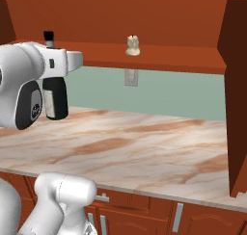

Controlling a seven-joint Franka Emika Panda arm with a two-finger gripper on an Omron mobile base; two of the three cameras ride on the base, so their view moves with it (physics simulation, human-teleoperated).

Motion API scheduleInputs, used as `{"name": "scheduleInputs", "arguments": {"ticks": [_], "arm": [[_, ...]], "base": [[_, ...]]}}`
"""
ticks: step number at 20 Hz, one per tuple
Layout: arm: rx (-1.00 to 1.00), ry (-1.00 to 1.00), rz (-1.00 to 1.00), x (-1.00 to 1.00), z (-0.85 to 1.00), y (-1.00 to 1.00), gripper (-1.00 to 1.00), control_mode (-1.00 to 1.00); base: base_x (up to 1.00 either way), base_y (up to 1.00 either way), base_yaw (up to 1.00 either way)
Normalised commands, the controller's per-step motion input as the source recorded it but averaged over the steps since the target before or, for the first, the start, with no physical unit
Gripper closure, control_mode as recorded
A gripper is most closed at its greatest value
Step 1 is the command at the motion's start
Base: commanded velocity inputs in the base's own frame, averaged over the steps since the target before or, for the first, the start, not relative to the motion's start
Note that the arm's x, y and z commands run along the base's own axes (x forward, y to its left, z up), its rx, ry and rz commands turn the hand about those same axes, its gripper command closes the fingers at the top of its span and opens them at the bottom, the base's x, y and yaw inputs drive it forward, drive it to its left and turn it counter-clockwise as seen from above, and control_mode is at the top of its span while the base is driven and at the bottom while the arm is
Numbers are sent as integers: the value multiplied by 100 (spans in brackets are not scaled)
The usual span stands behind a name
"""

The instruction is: Get the candle and the wine from the cabinet and move them to the dining counter.

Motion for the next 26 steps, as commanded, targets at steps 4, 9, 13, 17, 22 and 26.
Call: {"name": "scheduleInputs", "arguments": {"ticks": [4, 9, 13, 17, 22, 26], "arm": [[0, 9, -1, -32, 0, 0, 100, -100], [0, 2, -1, -1, 0, 0, 100, -100], [0, 0, 0, 0, 0, 0, 100, -100], [0, 0, 0, 0, 0, 0, 100, -100], [0, 0, 0, 0, 0, 0, 100, -100], [0, 0, 0, 0, 0, 0, 100, -100]], "base": [[0, 0, 0], [0, 0, 0], [0, 0, 0], [0, 0, 0], [0, 0, 0], [0, 0, 0]]}}
